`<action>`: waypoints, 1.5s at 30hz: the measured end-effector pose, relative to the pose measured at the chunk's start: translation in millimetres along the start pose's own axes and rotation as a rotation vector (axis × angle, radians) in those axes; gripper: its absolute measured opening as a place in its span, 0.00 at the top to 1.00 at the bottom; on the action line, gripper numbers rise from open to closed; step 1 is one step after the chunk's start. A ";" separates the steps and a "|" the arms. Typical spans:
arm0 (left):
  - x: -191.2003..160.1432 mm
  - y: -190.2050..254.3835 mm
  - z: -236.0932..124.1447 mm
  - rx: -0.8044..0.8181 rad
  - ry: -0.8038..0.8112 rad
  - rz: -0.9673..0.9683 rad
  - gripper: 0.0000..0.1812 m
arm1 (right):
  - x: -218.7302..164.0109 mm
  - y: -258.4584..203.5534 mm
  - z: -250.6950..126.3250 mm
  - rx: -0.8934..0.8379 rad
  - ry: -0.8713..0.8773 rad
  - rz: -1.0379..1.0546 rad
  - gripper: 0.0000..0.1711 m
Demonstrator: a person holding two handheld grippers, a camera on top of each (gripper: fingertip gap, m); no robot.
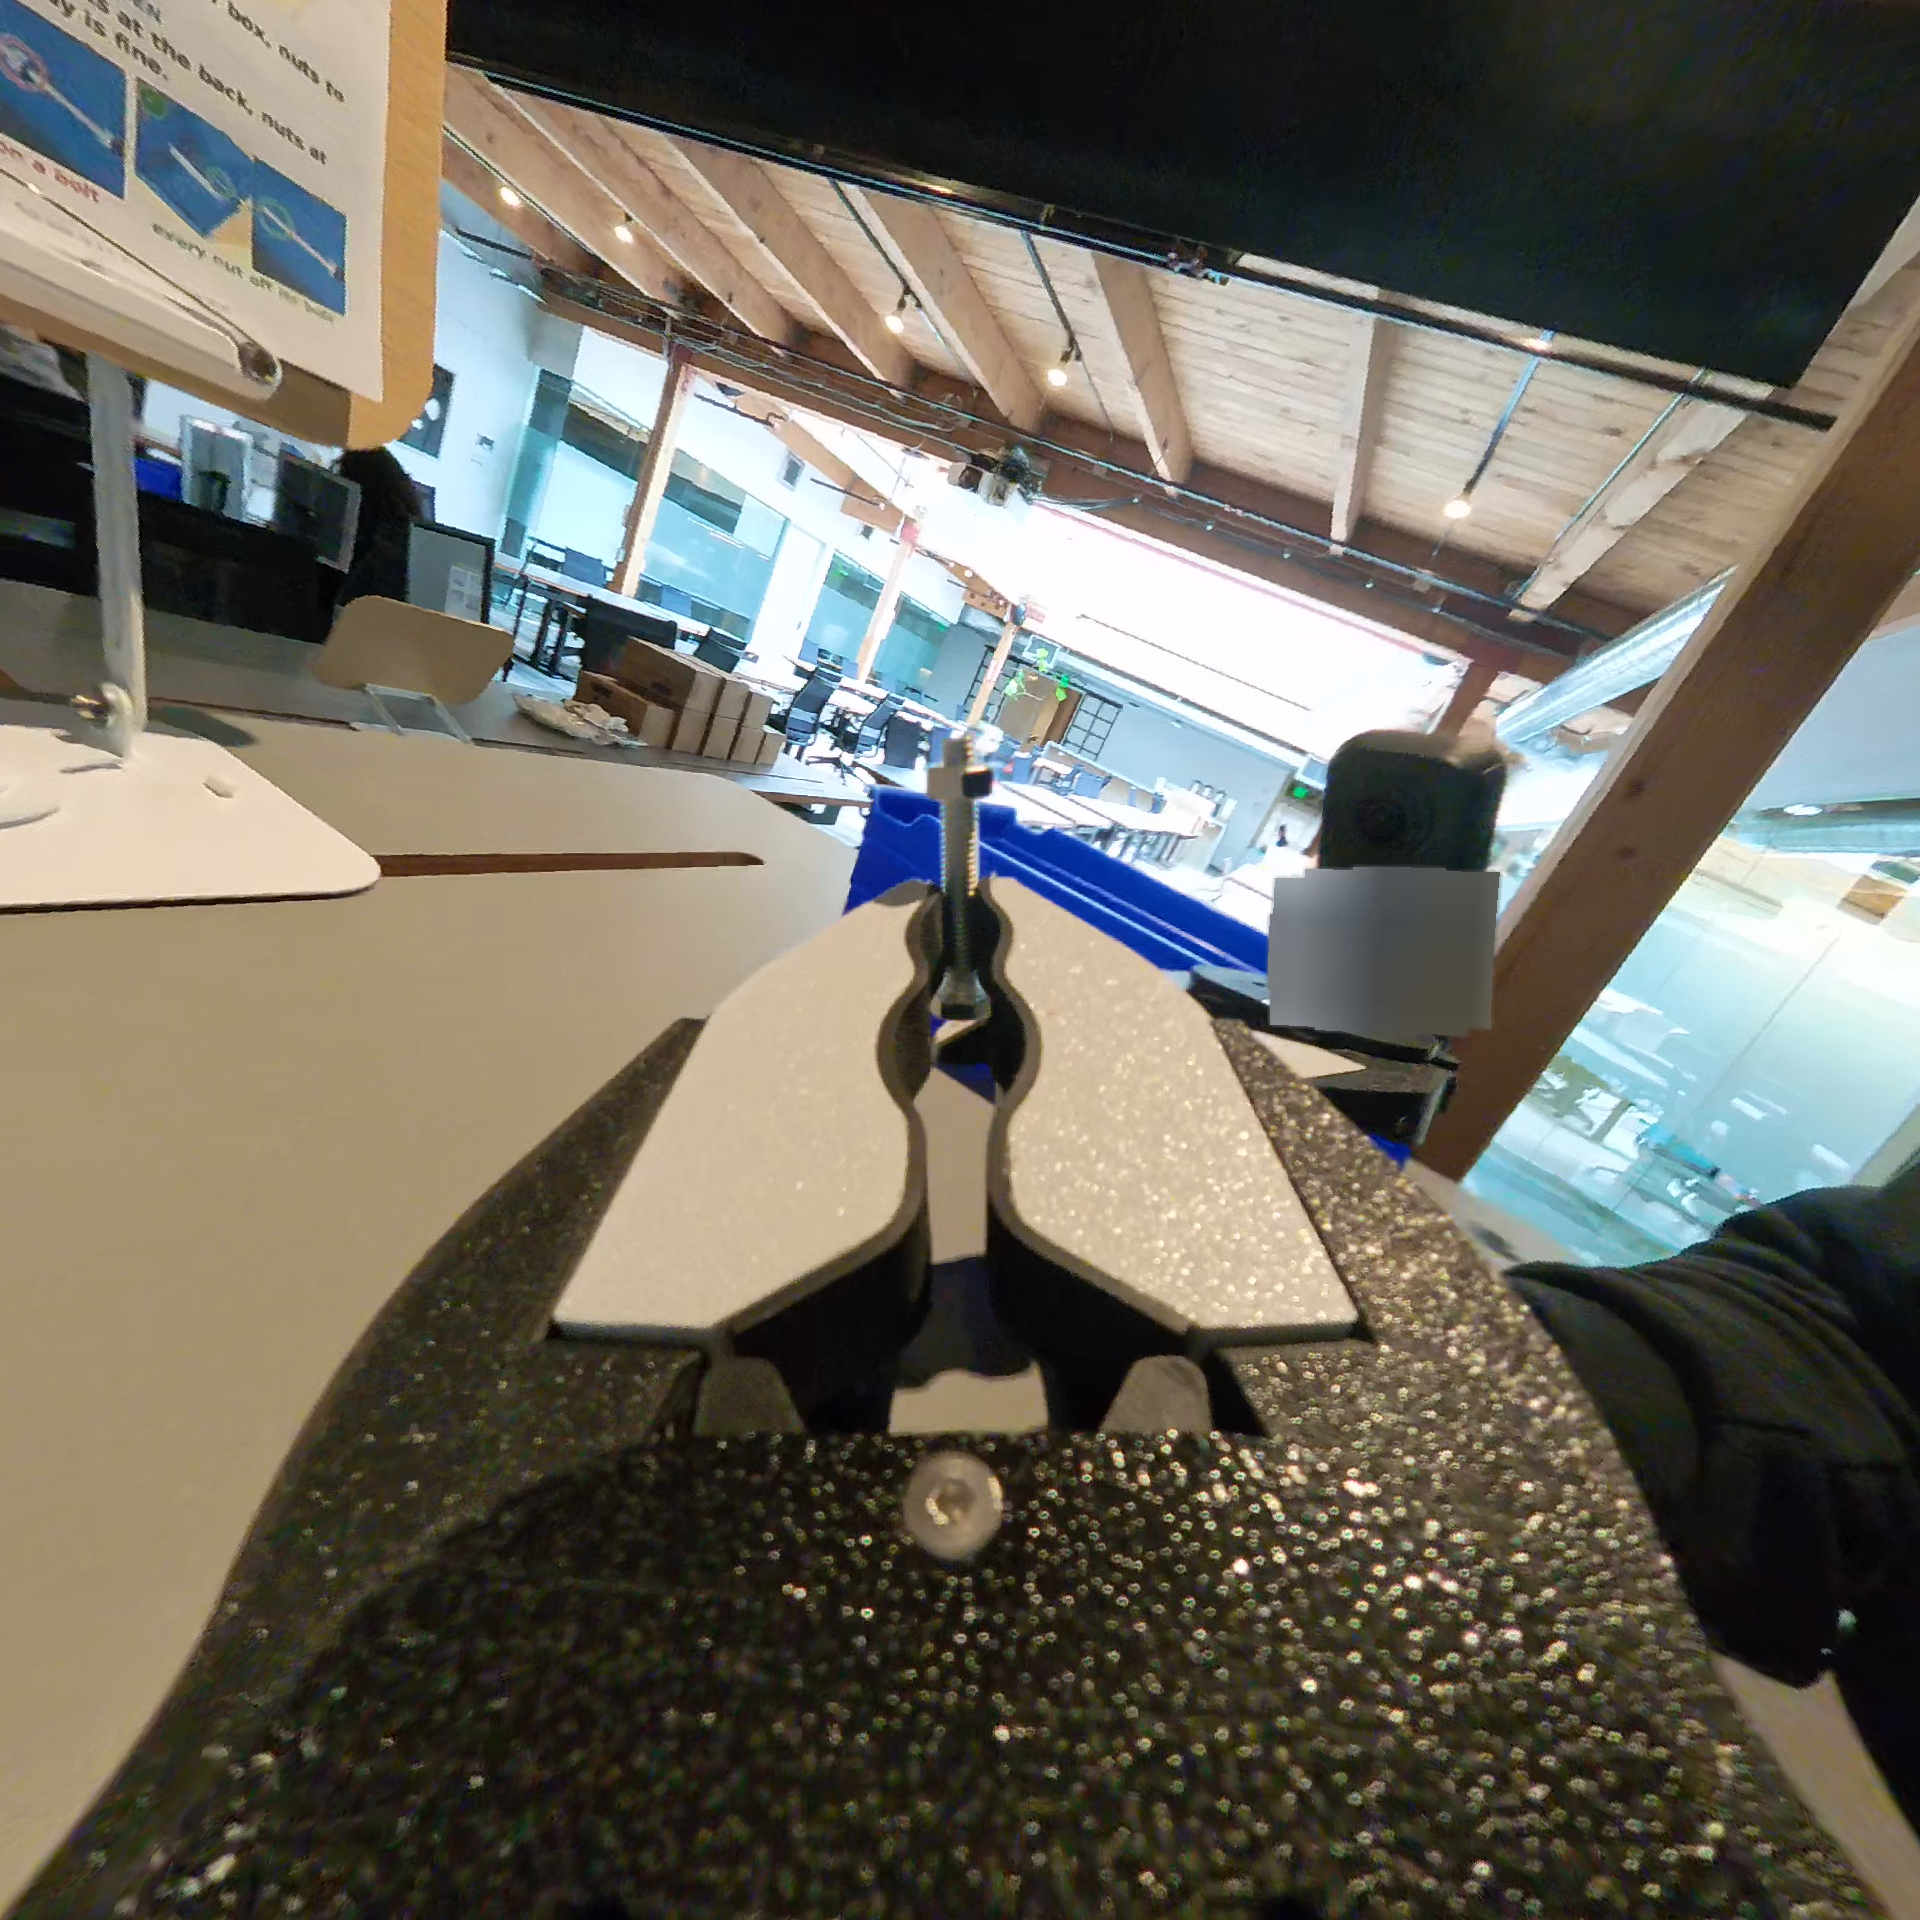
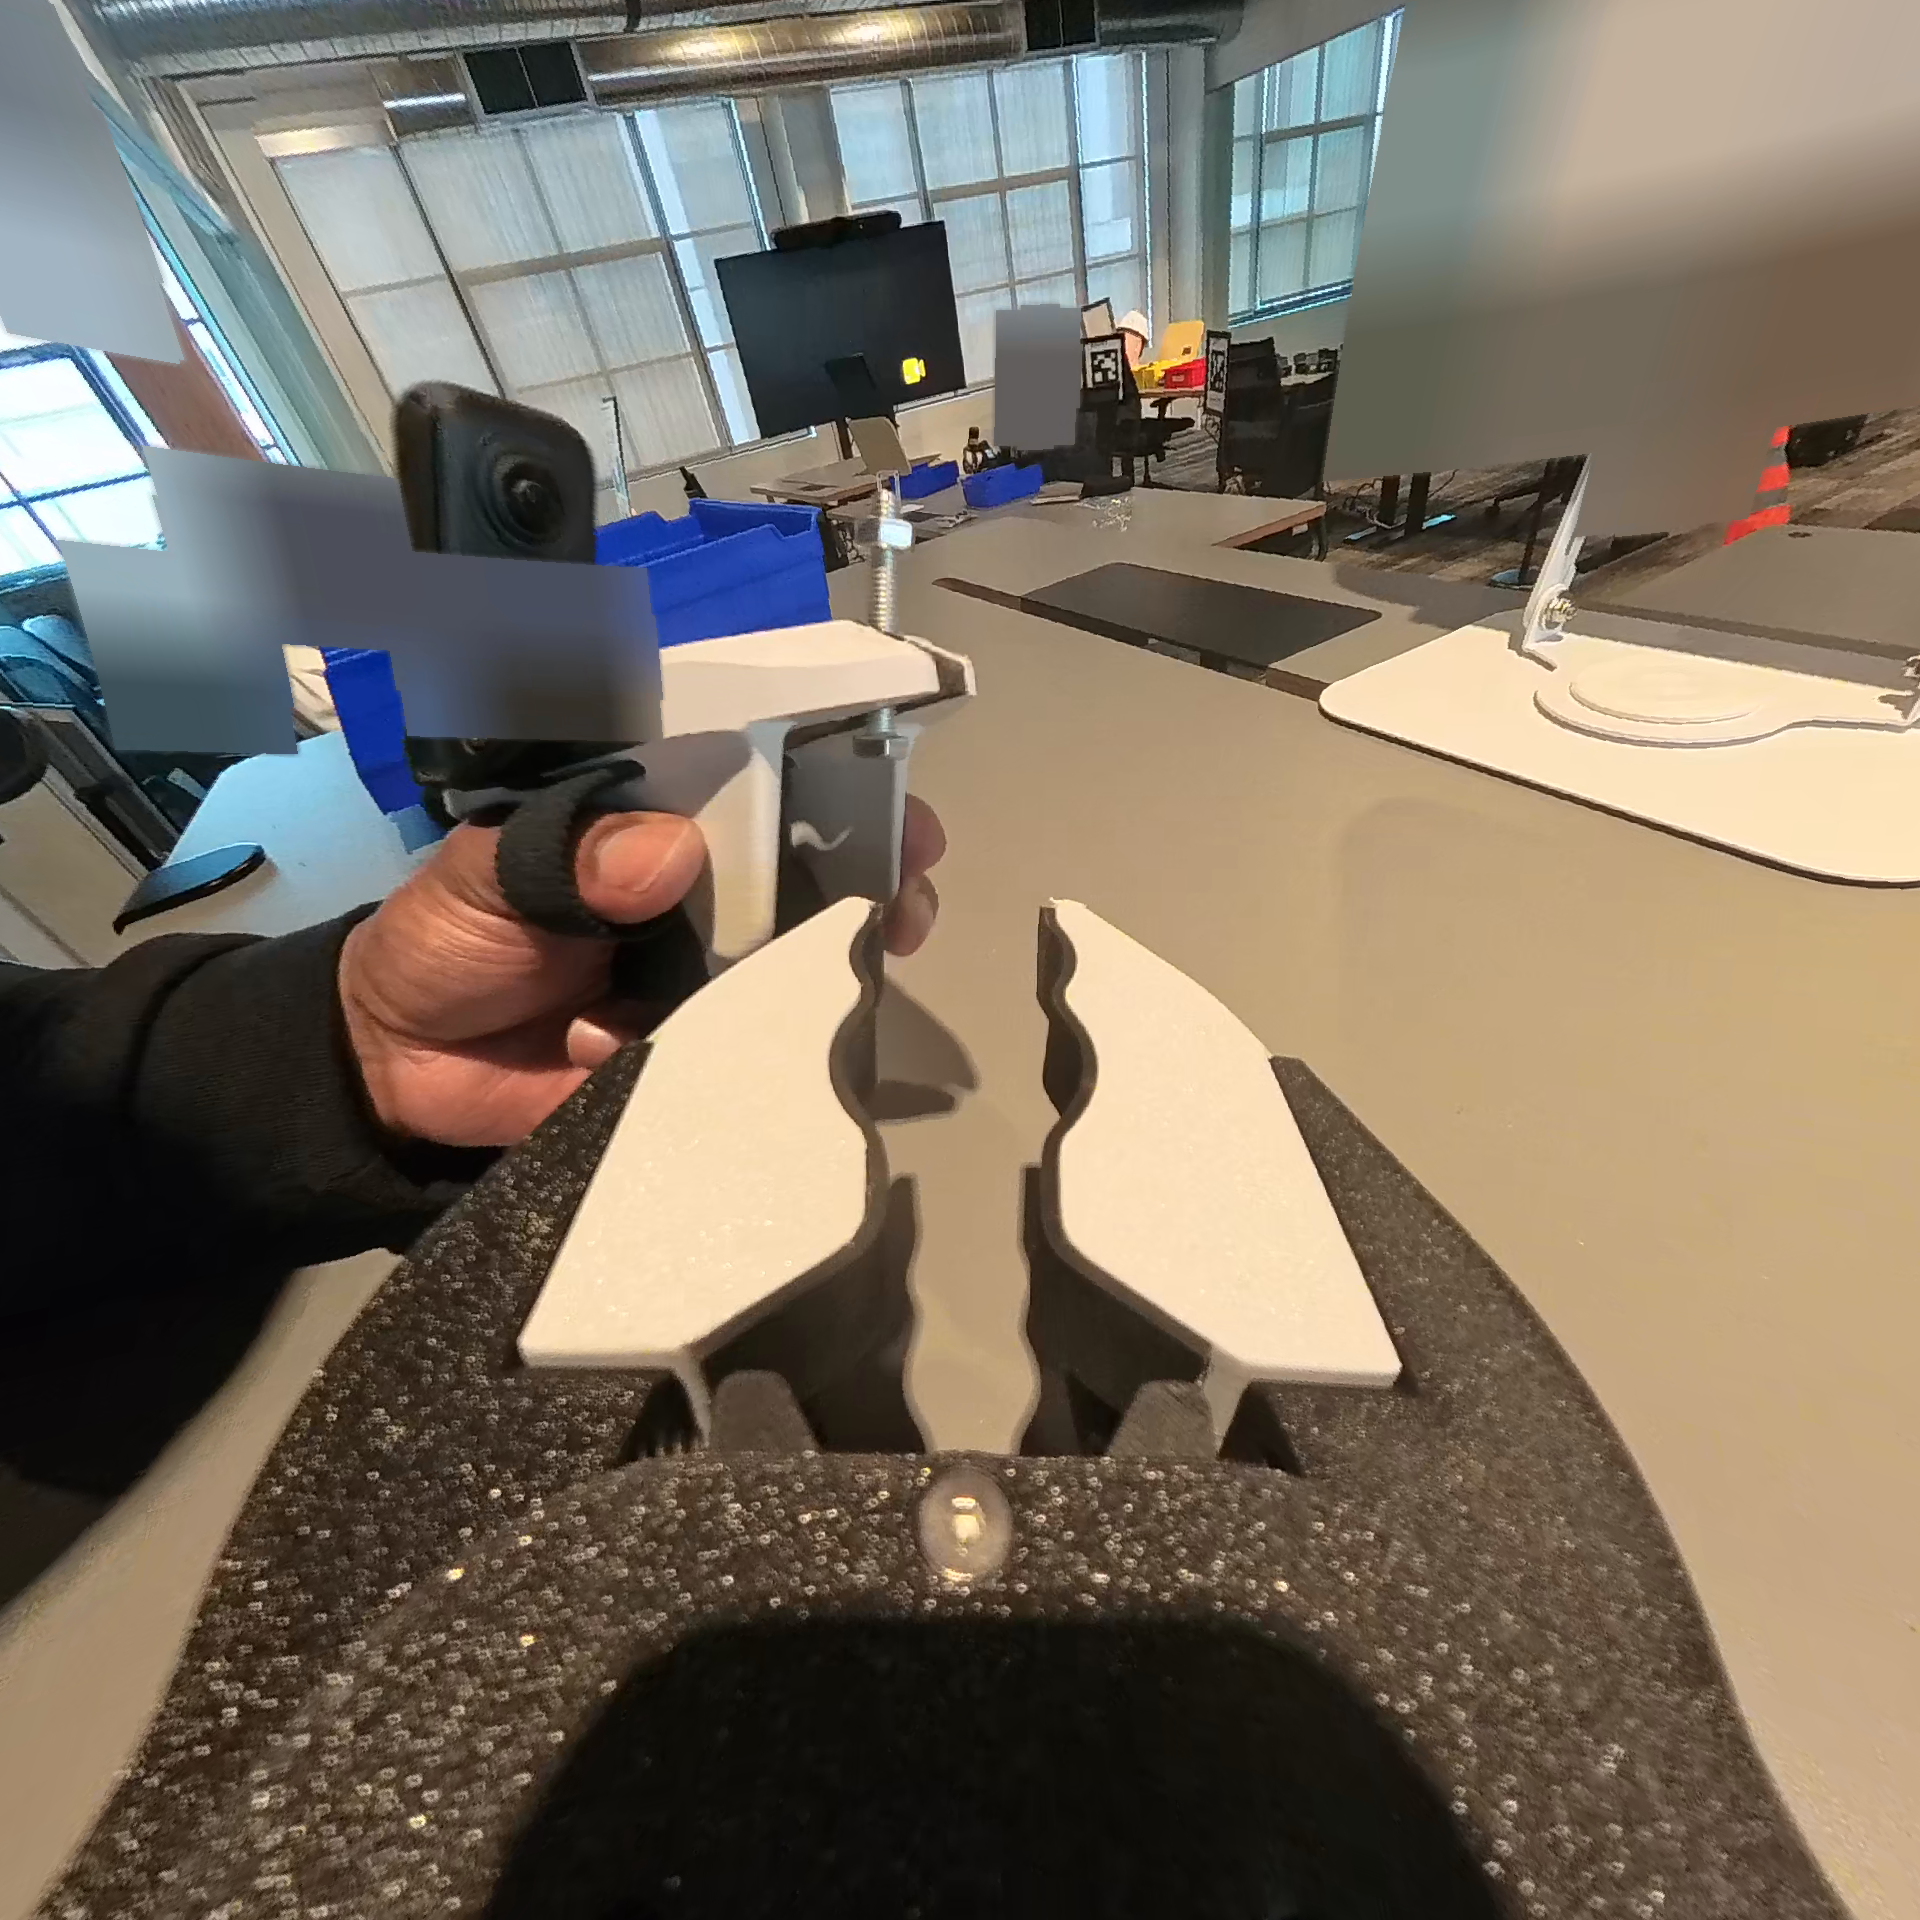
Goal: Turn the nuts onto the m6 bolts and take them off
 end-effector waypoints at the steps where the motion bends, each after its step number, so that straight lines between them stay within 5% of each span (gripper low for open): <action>1: 0.6 -0.8 -0.7 0.014 -0.005 0.026 0.97 | 0.2 0.0 -0.1 -0.001 0.001 0.000 0.83; 24: 17.5 -31.6 -24.3 0.603 -0.251 1.304 0.97 | 25.6 18.8 5.3 0.070 -0.091 -0.127 0.73; 39: 39.3 -72.8 -57.7 0.693 -0.292 1.582 0.97 | 30.5 26.0 91.8 0.089 0.041 -0.139 0.75; 45: 43.6 -90.5 -60.3 0.670 -0.322 1.545 0.97 | 21.3 23.9 89.1 0.049 0.056 -0.138 0.78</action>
Point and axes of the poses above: each gripper's, where its closed fingertips meet, z out along the fingers, x out of its top, y = z × x across the jaws, the point moved 3 cm from there along -z, back along the fingers, and after that the axes turned 14 degrees about -z, right-handed, at the moved point
